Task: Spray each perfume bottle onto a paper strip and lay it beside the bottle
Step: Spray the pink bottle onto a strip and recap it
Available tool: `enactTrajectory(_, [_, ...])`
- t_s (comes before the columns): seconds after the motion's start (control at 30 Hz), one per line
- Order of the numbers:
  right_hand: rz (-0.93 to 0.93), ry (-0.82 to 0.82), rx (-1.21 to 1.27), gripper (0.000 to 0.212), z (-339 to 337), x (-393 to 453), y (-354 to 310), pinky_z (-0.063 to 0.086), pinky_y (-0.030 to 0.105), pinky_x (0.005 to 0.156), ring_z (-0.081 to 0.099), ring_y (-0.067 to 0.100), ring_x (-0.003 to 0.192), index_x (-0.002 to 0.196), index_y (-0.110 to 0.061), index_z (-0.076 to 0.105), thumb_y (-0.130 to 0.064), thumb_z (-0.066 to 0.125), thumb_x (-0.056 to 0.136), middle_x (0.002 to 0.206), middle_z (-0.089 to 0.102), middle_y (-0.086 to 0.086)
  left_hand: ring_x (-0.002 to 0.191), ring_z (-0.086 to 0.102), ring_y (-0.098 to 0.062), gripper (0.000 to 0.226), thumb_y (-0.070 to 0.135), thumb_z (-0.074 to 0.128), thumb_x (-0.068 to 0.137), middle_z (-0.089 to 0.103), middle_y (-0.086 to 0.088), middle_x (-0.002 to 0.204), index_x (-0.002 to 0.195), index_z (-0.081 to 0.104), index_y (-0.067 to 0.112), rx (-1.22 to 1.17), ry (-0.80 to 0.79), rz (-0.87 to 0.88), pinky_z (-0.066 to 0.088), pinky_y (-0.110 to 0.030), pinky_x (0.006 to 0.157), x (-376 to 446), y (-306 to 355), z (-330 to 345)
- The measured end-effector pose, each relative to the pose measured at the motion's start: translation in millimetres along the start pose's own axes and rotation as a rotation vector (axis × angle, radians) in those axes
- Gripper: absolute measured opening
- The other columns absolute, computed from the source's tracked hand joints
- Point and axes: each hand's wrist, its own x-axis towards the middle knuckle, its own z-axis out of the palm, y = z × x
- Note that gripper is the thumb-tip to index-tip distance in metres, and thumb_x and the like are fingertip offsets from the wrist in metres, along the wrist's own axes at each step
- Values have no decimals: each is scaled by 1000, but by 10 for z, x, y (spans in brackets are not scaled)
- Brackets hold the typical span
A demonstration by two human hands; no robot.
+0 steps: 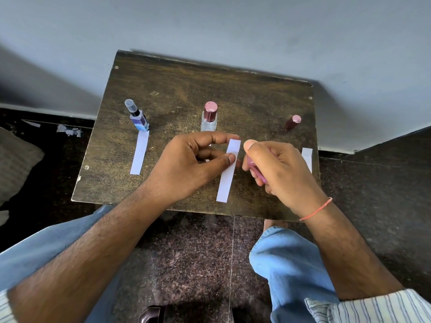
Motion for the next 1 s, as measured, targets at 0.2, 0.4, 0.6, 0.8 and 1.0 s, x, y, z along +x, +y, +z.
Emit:
enactTrajectory(0.2, [-13,31,-8,55,-5,7,8,42,33,58,58,14,57,68,-24,73,-64,52,100,59,61,-3,52,62,11,33,5,77,98,86,-6,92,129,76,16,1,4,10,44,-5,52,-4,16,9])
enactTrajectory(0.4, [24,16,112,55,-5,9,-16,37,23,46,55,14,54,72,-16,74,-58,52,98,61,60,4,50,60,10,33,6,78,97,86,-4,90,128,76,18,1,3,6,44,-6,51,-4,4,6])
enactTrajectory(0.6, [65,49,257,62,-32,40,55,32,26,42,47,28,59,89,-3,74,-64,80,80,64,54,14,52,62,10,35,9,79,97,86,-1,91,130,76,20,4,-1,13,45,-7,51,4,-5,-14])
enactTrajectory(0.8, [101,19,292,11,-26,51,42,30,24,44,47,32,62,94,-23,84,-33,87,90,77,59,39,47,58,9,36,7,77,97,85,-1,89,131,75,18,-7,-17,17,42,-8,48,-4,6,-2])
enactTrajectory(1.0, [115,39,292,4,-10,86,62,28,26,46,44,30,60,87,-23,84,-24,85,91,63,55,17,47,48,-7,40,15,78,98,86,-1,91,136,74,27,16,-69,-29,44,-22,48,-3,-25,-12])
